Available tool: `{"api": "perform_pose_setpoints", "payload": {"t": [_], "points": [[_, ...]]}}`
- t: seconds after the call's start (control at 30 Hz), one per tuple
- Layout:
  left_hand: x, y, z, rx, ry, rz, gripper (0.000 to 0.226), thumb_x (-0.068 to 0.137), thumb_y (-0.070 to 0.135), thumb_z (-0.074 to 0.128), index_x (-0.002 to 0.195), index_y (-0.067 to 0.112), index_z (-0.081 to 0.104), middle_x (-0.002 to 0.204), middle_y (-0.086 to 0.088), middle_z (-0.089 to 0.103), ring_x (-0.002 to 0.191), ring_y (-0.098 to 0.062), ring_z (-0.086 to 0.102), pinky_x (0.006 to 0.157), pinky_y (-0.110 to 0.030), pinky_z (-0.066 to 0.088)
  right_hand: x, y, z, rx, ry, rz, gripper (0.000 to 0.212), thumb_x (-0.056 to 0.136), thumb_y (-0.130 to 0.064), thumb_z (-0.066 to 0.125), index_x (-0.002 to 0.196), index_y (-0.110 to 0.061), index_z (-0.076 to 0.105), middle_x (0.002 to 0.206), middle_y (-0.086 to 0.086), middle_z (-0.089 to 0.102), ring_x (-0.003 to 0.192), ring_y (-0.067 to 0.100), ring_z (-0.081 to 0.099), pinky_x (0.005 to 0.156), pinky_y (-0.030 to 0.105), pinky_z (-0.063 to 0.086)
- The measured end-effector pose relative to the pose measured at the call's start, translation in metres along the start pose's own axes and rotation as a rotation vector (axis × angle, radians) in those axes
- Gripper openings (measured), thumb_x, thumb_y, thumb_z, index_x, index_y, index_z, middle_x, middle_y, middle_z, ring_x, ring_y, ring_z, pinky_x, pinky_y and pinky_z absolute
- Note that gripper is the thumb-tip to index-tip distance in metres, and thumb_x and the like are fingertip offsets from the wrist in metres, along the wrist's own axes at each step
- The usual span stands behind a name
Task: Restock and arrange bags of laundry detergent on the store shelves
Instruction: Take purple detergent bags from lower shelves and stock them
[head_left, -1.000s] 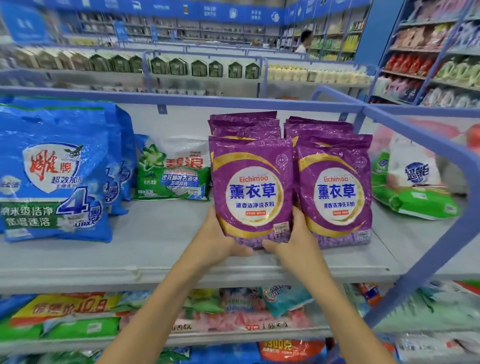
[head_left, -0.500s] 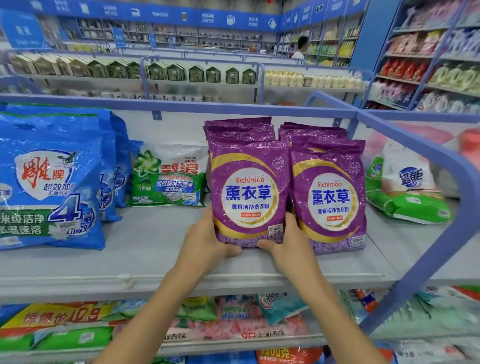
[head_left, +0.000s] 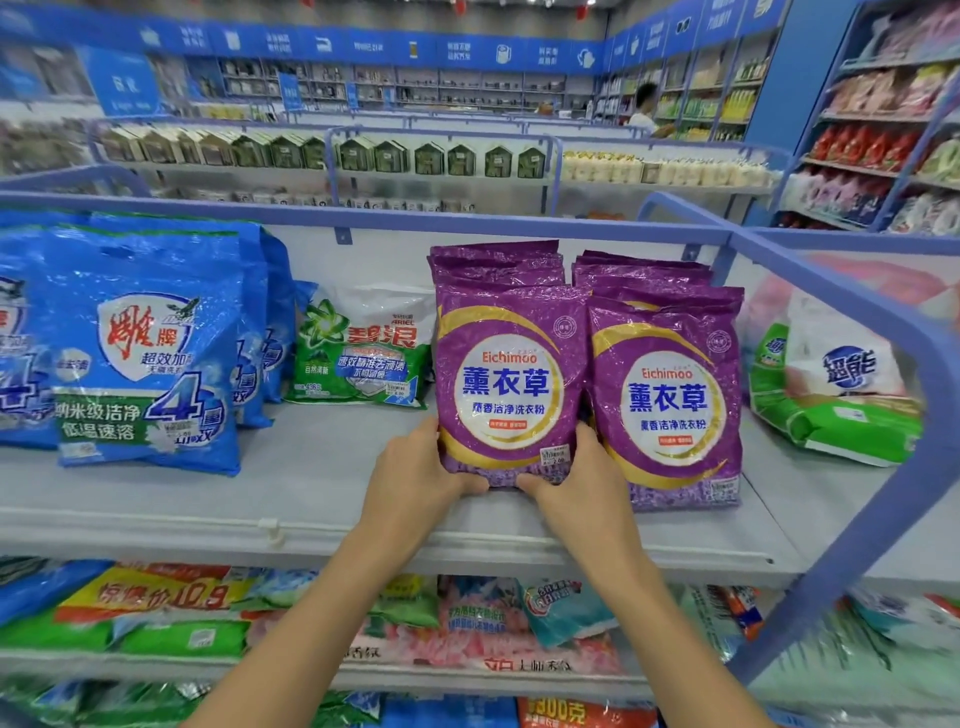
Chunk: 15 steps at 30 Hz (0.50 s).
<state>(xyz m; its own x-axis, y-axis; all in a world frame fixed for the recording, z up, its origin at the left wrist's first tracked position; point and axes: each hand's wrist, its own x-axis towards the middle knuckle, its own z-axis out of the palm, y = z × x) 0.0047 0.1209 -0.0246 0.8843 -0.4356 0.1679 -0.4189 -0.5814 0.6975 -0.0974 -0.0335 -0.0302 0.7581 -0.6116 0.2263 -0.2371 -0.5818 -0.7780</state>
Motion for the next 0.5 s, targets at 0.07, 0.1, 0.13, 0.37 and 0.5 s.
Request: {"api": "perform_pose_setpoints", "payload": {"t": [0.07, 0.1, 0.13, 0.37, 0.5], "points": [[-0.006, 0.001, 0.0, 0.043, 0.01, 0.002, 0.062, 0.068, 0.046, 0.088, 0.119, 0.027, 0.058, 0.105, 0.008, 0.074, 0.096, -0.016, 0.069, 0.079, -0.031, 0.056, -0.006, -0.002, -0.001, -0.03, 0.05, -0.061, 0.089, 0.078, -0.029, 0.087, 0.15, -0.026, 0.035, 0.145, -0.006, 0.051, 0.137, 0.016, 0.046, 0.11, 0.038, 0.044], [-0.01, 0.001, 0.0, 0.076, 0.017, 0.015, 0.063, 0.071, 0.05, 0.084, 0.123, 0.027, 0.056, 0.107, 0.006, 0.074, 0.097, -0.019, 0.069, 0.081, -0.035, 0.057, -0.009, -0.003, -0.002, -0.06, 0.067, -0.096, 0.091, 0.081, -0.03, 0.085, 0.154, -0.024, 0.03, 0.15, -0.004, 0.047, 0.14, 0.017, 0.042, 0.112, 0.039, 0.043], [-0.014, 0.0, -0.001, 0.113, 0.027, 0.032, 0.061, 0.075, 0.052, 0.079, 0.125, 0.027, 0.055, 0.11, 0.003, 0.074, 0.1, -0.022, 0.069, 0.083, -0.039, 0.057, -0.012, -0.003, -0.003, -0.089, 0.077, -0.125, 0.089, 0.085, -0.03, 0.081, 0.156, -0.021, 0.028, 0.154, -0.001, 0.044, 0.142, 0.018, 0.04, 0.113, 0.04, 0.042], [-0.079, -0.01, -0.019, 0.262, 0.023, 0.034, 0.06, 0.101, 0.046, 0.053, 0.151, 0.014, 0.042, 0.151, -0.011, 0.051, 0.148, -0.029, 0.032, 0.115, -0.043, 0.033, -0.052, -0.004, -0.007, -0.223, -0.027, -0.159, 0.069, 0.102, -0.037, 0.057, 0.159, -0.012, 0.027, 0.166, 0.004, 0.028, 0.152, 0.021, 0.027, 0.12, 0.038, 0.028], [-0.123, -0.036, -0.04, 0.294, 0.052, 0.095, 0.062, 0.103, 0.047, 0.047, 0.155, 0.014, 0.037, 0.163, -0.006, 0.033, 0.156, -0.027, 0.014, 0.125, -0.042, 0.018, -0.093, -0.01, 0.001, -0.273, -0.094, -0.178, 0.067, 0.103, -0.043, 0.052, 0.16, -0.014, 0.029, 0.168, 0.001, 0.024, 0.155, 0.02, 0.02, 0.124, 0.04, 0.023]]}}
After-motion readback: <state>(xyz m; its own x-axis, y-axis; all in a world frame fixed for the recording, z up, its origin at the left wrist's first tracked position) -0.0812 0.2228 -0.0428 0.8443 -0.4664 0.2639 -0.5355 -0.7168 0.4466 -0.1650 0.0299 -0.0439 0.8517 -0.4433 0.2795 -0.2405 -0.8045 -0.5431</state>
